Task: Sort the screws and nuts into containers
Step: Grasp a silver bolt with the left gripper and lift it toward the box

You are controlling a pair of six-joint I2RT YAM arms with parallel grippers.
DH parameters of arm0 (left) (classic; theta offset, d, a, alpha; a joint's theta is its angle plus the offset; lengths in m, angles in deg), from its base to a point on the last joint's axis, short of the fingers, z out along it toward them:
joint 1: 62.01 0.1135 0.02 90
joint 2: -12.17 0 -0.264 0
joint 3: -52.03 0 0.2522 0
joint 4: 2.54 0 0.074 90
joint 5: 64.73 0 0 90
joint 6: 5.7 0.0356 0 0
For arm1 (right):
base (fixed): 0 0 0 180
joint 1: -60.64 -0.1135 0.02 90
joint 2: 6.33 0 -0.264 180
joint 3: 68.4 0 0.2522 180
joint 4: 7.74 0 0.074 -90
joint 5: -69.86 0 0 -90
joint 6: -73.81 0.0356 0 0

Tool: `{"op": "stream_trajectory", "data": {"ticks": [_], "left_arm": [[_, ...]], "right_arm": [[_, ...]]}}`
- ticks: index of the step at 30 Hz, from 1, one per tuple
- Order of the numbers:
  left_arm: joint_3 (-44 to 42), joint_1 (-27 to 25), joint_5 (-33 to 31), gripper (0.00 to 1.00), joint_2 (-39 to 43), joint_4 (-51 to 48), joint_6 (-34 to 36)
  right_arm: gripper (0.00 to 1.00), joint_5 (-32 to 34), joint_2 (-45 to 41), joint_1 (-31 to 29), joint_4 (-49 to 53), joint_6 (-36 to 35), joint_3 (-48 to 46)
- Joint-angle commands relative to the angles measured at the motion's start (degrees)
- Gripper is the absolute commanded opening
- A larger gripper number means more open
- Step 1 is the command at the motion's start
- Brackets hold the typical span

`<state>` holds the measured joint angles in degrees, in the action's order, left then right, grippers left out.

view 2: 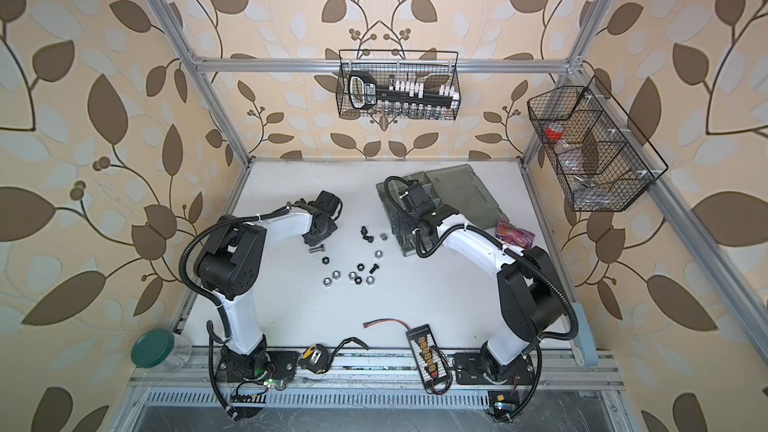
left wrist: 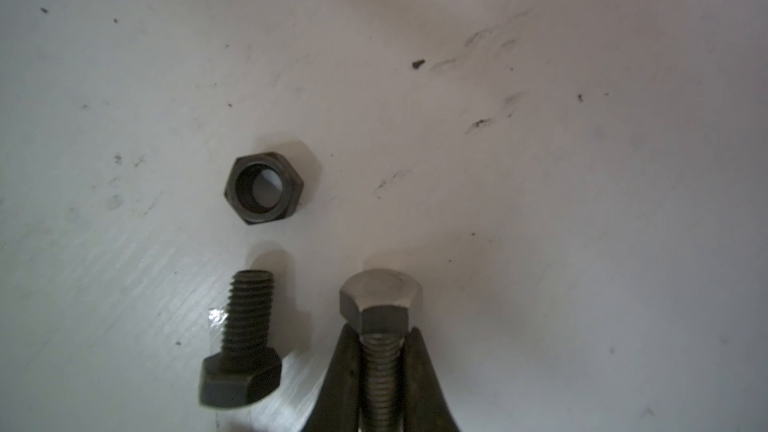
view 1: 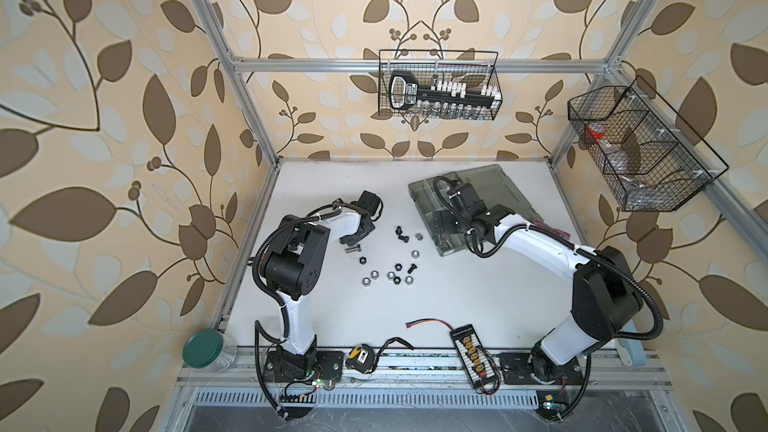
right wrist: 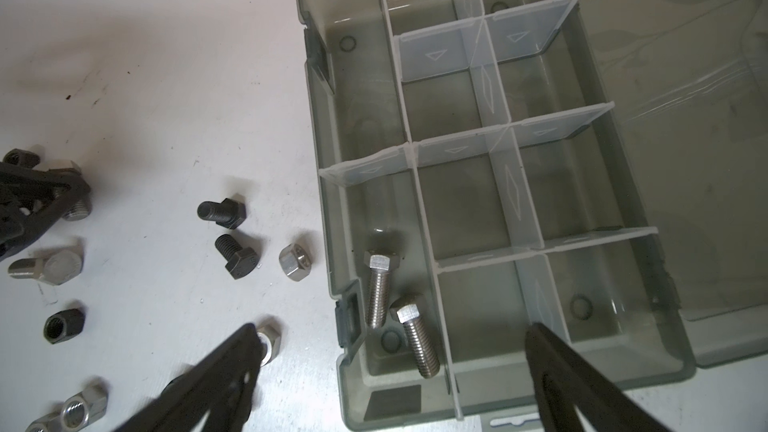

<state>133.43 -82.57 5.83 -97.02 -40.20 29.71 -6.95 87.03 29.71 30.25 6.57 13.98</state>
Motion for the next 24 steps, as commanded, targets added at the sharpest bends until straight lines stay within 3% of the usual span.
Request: {"op": "stream_trajectory", "data": {"ticks": [1,5,12,24], "left_arm": [[1.4,-0.09,2.3,0.06,2.4,0.09,4.29],[4.34,-1.69,5.93,0.04,4.71,-1.68,8.05],[7.35,-8.06,12.63,0.04,6.66,-1.45,6.66],[17.6,-18.51,17.86,0.05,0.07,-0.53,6.6]], "right_arm": [[1.0,3.5,-2.43,0.48,0.64,1.61,-0.66],[1.0,7.43,-4.6,1.09,0.64,3.56,-1.78],[1.0,11.96,-8.56,2.93,0.03,6.73,-4.71],[1.0,16.64,-14.61,4.22,-0.41,8.75,-9.42]]}}
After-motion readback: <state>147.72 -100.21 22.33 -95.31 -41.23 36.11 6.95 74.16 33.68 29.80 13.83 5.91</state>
